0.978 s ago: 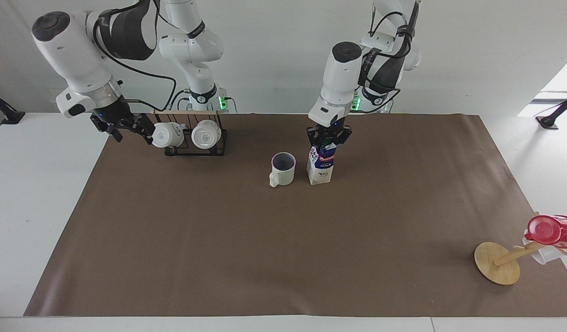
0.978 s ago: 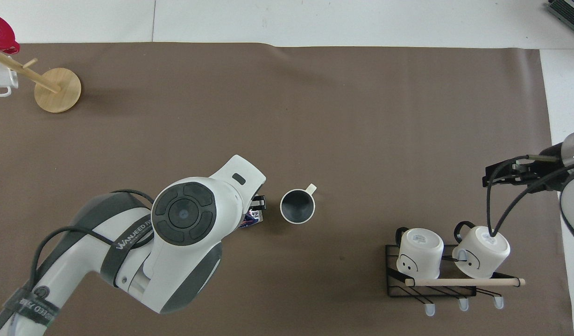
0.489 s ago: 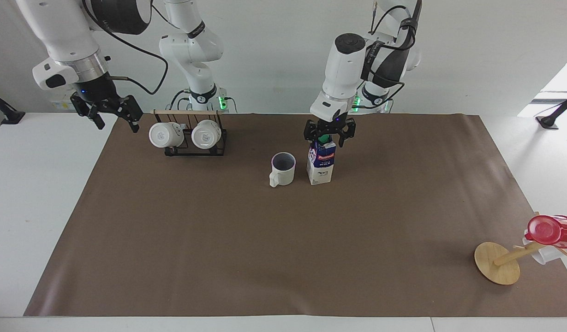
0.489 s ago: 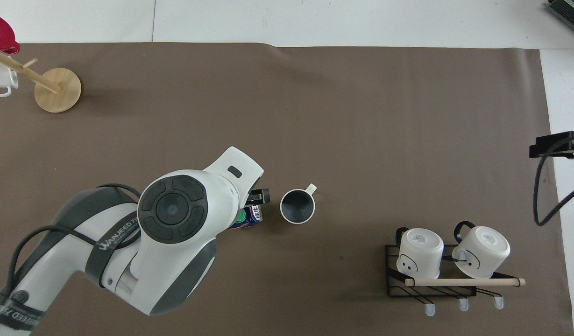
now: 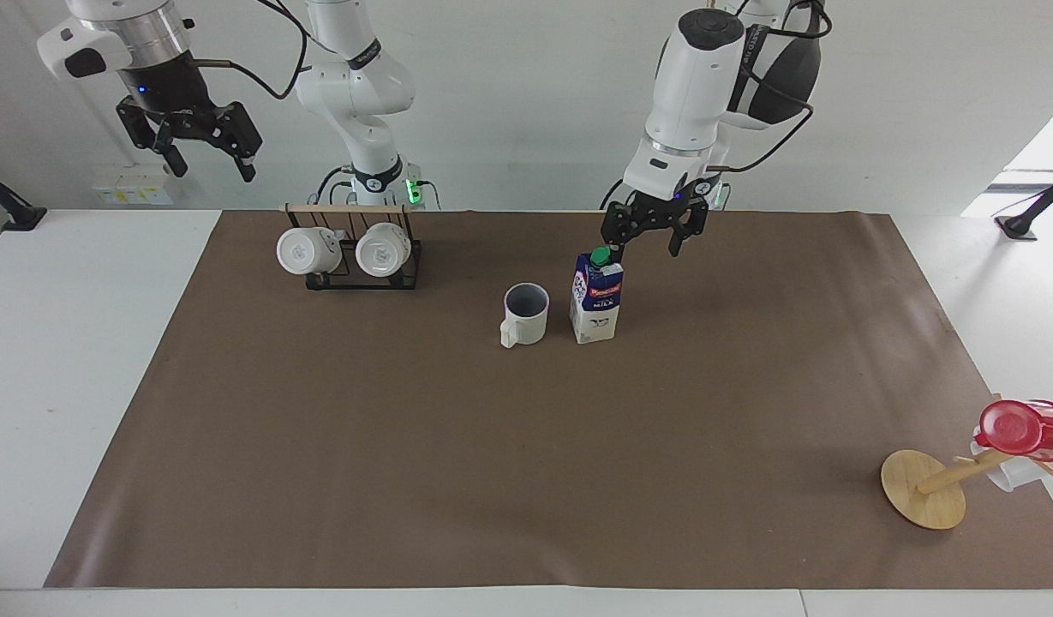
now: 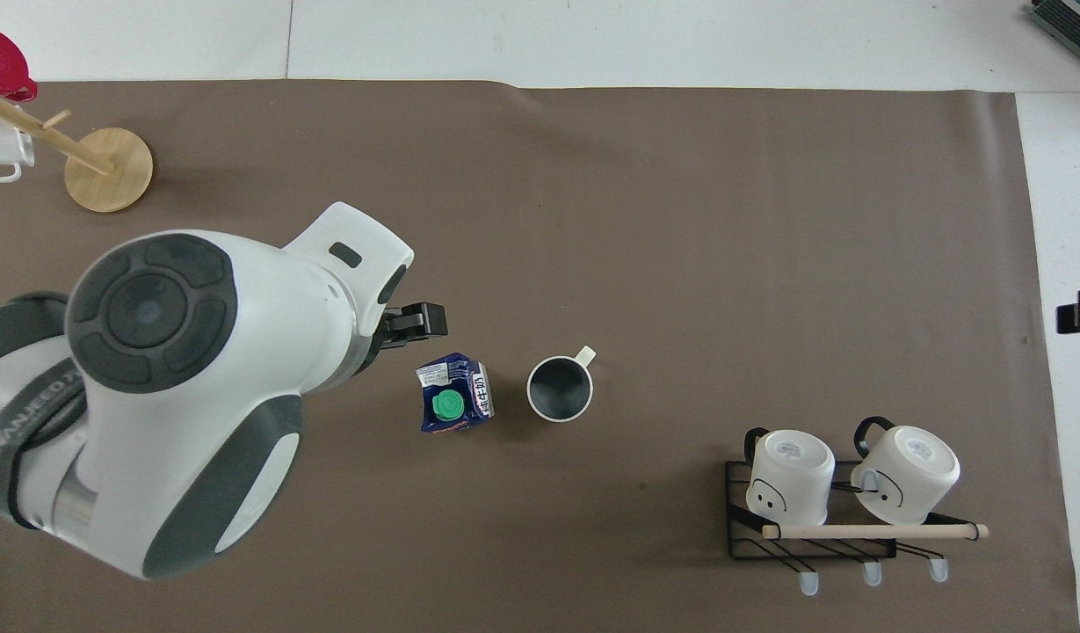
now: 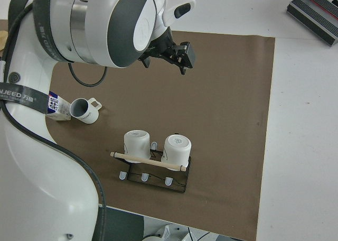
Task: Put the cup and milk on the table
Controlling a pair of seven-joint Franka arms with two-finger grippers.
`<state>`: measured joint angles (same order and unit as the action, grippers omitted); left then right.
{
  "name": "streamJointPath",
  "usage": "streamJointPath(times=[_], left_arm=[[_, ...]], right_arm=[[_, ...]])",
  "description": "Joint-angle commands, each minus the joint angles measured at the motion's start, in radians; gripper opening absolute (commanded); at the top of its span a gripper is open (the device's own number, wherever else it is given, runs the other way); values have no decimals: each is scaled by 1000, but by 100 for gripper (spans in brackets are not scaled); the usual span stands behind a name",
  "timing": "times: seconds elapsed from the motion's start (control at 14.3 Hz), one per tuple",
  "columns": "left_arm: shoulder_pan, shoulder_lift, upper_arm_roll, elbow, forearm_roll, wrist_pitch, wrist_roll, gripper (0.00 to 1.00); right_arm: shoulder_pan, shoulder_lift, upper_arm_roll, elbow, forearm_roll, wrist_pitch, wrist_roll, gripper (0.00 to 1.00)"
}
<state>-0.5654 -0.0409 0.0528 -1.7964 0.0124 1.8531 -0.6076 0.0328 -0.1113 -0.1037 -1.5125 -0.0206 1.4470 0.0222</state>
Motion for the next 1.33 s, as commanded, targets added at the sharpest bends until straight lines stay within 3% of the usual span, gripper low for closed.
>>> streamJointPath(times=[0.0, 0.28, 0.56, 0.77, 0.98, 1.26], left_arm=[[77, -4, -5, 89, -2, -119, 136, 100], [229, -8, -1, 173, 0, -230, 371, 100], [335, -28, -1, 195, -2, -319, 414, 100], [347, -53, 7, 203, 6, -359, 505, 100], [351, -54, 13, 207, 9, -393, 514, 100], [386, -53, 13, 224, 6, -397, 563, 100]], right_arm=[[-4, -34, 12, -46, 2, -2, -24, 100], [-4, -38, 12, -83, -7, 36, -34, 100], [-4, -39, 18, -89, -6, 36, -34, 100], [-5, -27, 16, -77, 1, 30, -27, 100], [-13, 34, 16, 9, 8, -29, -25, 100], [-11, 16, 16, -34, 11, 27, -27, 100]])
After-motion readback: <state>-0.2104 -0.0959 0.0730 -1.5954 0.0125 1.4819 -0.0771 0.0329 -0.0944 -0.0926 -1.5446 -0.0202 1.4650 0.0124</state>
